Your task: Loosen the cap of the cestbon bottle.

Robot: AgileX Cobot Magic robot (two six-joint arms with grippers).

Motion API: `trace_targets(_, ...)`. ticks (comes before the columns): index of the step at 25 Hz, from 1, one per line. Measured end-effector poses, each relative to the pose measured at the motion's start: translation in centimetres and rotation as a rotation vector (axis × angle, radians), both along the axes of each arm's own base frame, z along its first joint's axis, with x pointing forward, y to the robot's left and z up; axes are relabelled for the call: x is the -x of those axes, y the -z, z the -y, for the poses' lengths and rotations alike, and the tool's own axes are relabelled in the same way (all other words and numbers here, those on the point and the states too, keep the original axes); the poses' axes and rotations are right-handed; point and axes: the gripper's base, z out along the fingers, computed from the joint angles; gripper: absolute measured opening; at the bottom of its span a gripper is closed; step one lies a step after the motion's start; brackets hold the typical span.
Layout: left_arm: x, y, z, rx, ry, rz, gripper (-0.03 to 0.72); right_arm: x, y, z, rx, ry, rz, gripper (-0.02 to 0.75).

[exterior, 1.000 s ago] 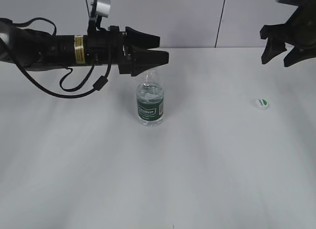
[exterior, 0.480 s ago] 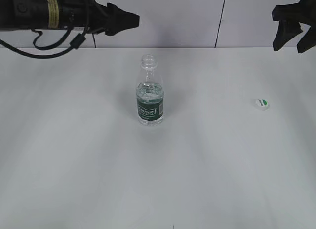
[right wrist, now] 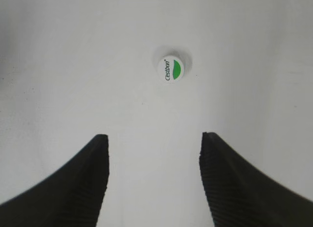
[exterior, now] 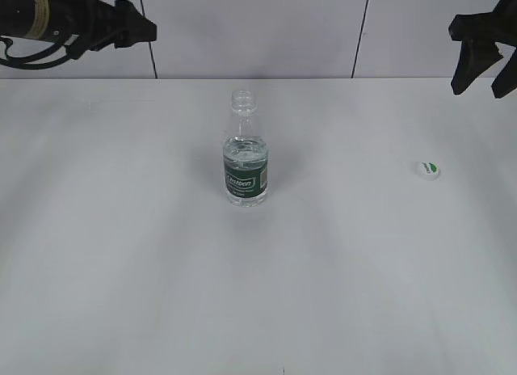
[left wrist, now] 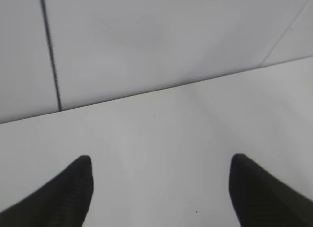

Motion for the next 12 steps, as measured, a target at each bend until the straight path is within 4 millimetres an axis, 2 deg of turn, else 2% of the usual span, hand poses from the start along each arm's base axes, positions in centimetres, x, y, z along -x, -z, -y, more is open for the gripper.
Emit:
trace_targets(6, -0.1, 0.0, -2.5, 0.058, -0.05, -0.04, 0.524, 0.1, -0.2, 0.0, 0.0, 0.0, 0.004, 0.447)
trace_targets(9, 0.0, 0.0, -3.7, 0.083, -0.037, -0.056, 0.523, 0.6, -1.5, 0.0, -0.006, 0.0, 0.035, 0.447)
trace_targets(12, 0.1, 0.0, -4.8, 0.097, -0.036, -0.066, 0.523, 1.6, -3.7, 0.0, -0.009, 0.0, 0.088, 0.447)
